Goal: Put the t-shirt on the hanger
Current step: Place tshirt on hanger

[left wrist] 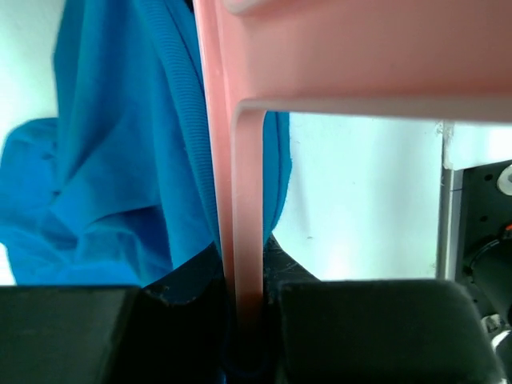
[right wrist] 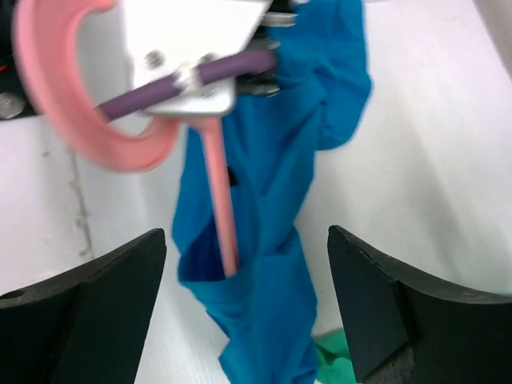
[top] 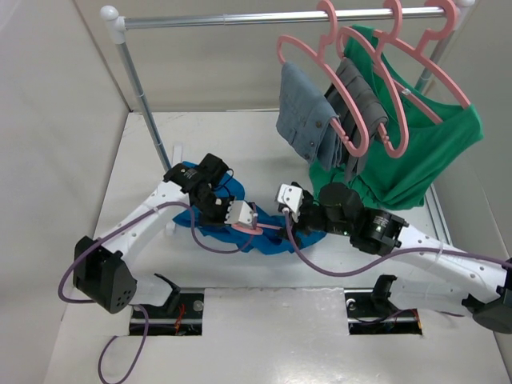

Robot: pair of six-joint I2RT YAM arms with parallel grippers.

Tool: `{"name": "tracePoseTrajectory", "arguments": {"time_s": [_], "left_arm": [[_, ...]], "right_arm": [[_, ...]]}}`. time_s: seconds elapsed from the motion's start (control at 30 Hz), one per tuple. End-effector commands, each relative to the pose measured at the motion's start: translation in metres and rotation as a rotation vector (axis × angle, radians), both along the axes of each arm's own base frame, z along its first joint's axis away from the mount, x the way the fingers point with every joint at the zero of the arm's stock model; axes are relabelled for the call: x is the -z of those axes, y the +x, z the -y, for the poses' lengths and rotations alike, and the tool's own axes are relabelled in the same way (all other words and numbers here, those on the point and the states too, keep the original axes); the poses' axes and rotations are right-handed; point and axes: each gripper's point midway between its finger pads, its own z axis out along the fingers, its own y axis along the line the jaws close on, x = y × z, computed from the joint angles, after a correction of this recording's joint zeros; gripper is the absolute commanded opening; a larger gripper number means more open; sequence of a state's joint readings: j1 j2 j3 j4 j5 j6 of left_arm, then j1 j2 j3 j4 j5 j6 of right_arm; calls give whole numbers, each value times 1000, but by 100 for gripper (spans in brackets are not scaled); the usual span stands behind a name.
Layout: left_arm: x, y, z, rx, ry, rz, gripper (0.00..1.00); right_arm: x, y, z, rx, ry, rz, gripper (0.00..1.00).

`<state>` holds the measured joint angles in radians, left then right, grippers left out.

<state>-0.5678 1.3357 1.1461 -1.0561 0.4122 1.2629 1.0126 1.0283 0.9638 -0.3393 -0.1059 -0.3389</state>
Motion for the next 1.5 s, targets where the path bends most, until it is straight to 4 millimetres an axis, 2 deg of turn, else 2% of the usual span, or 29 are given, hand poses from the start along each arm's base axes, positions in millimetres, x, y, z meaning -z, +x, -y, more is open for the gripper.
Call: {"name": "tracePoseTrajectory", "arguments": {"time_s": [0.0, 0.07, 0.1, 0.17, 0.23, 0.33, 0.4, 0.47, 0.5, 0.57, 0.6, 0.63, 0.7, 0.83, 0.9, 0.97, 1.03, 1.13, 1.2, 1.23, 1.27, 1.3, 1.33, 1.4, 1.43, 1.47], "left_arm": [[-18, -10, 9, 69, -65, -19, 0], [-20, -10, 11, 95, -80, -5, 0], [-22, -10, 11, 95, -85, 5, 0], [-25, -13, 14, 111, -111, 6, 0], [-28, -14, 16, 123, -128, 14, 0], [-31, -15, 17, 125, -140, 18, 0], [-31, -16, 18, 127, -148, 13, 0], [-34, -16, 18, 136, -154, 28, 0], [-36, -17, 17, 137, -160, 37, 0], [-37, -18, 19, 138, -168, 33, 0], [-37, -18, 19, 138, -168, 33, 0], [-38, -17, 17, 136, -160, 48, 0], [-29, -18, 9, 118, -120, 35, 0], [-19, -3, -2, 60, -93, 79, 0], [-20, 3, -3, 23, -95, 93, 0], [-29, 9, 5, 21, -131, 107, 0], [-44, 13, 15, -9, -183, 114, 8], [-47, 17, 19, -27, -205, 122, 18], [-43, 20, 16, -44, -186, 133, 35], [-41, 21, 17, -73, -187, 117, 46], [-41, 20, 17, -88, -187, 109, 46], [-43, 22, 21, -104, -208, 105, 84], [-51, 31, 27, -132, -241, 133, 100], [-64, 42, 31, -270, -291, 157, 100], [-80, 60, 38, -322, -352, 231, 100], [-86, 67, 36, -379, -377, 270, 100]], "right_arm": [[4, -22, -6, -147, 20, -6, 87], [15, -30, -8, -179, 17, -19, 86], [18, -28, -11, -179, 21, -16, 86], [21, -19, -14, -131, 19, 1, 84], [35, -6, -20, -85, -1, -1, 83], [34, 11, -36, -46, -7, 4, 82], [35, 17, -44, -29, -13, -17, 69], [49, 23, -53, -28, -49, -39, 53], [51, 21, -59, -50, -49, -51, 38], [57, 20, -63, -57, -52, -71, 22], [59, 20, -63, -53, -47, -78, 4], [58, 18, -60, -53, -43, -75, 0], [43, 15, -51, -38, 16, -46, 0], [19, 3, -29, -21, 102, -15, 0], [19, -6, -16, -17, 112, -22, 0], [22, -10, -9, -14, 107, -35, 0], [26, -18, -2, -21, 98, -59, 0], [26, -24, 7, -17, 88, -76, 0], [27, -26, 10, -17, 80, -81, 0], [20, -24, 11, -7, 86, -72, 0], [15, -24, 10, -4, 98, -75, 0], [12, -21, 12, 13, 93, -70, 0], [7, -21, 12, 13, 97, -68, 0], [-2, -15, 13, 50, 87, -70, 0], [-9, -15, 13, 50, 94, -66, 0], [-24, -13, 14, 66, 114, -58, 0]]}}
